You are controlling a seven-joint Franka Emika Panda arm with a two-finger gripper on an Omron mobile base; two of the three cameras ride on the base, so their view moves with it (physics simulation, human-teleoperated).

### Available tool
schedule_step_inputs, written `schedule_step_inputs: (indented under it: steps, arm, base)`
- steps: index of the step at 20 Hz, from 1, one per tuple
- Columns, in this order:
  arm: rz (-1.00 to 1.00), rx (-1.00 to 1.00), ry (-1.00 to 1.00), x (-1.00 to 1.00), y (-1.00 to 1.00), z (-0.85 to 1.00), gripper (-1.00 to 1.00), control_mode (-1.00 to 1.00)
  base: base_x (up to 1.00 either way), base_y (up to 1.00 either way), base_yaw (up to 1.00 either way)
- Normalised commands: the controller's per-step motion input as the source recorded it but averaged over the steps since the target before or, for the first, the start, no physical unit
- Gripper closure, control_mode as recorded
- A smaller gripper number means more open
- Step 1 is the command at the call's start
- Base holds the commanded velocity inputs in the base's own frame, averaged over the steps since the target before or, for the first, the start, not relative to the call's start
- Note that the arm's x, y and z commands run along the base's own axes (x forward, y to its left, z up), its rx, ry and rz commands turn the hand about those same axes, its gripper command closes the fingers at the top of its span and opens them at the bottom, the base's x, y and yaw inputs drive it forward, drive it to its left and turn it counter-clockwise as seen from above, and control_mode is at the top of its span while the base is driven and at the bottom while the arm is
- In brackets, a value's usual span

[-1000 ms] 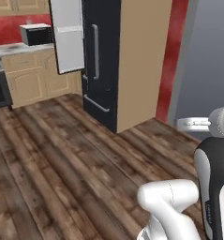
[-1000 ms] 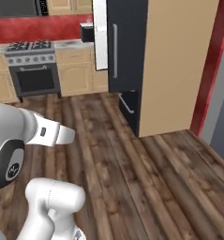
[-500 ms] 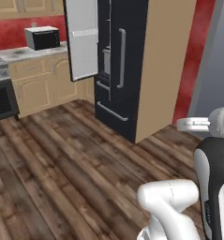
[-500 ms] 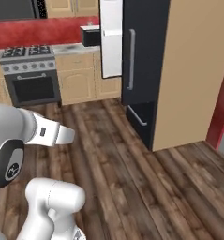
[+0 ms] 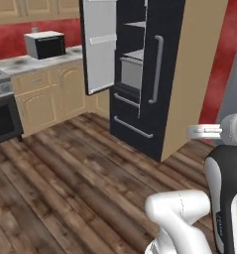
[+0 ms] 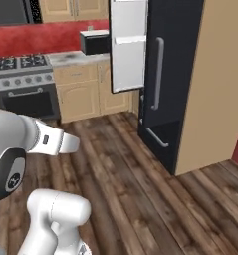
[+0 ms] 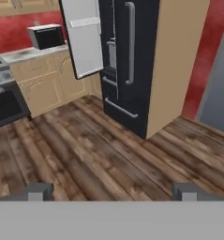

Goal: Open the fridge, grab two sodas, and place both sodas inside the bowl with ice on the dining counter.

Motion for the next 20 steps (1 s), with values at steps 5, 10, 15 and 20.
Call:
schedule_step_inputs:
  steps: [5,10,15,20]
  arm:
    - [0.00,0.00,0.00,0.00,0.00,0.00,-1.00,1.00]
    - [0.00,0.00,0.00,0.00,0.00,0.00,-1.00,1.00]
    - [0.00,0.00,0.00,0.00,0.00,0.00,-1.00,1.00]
    - [0.00,0.00,0.00,0.00,0.00,0.00,-1.00,1.00]
  base:
    - [0.75,0.97,-0.28]
    - [0.71,0.91,-0.33]
    - [0.61,0.85,-0.36]
    - [0.55,0.80,-0.37]
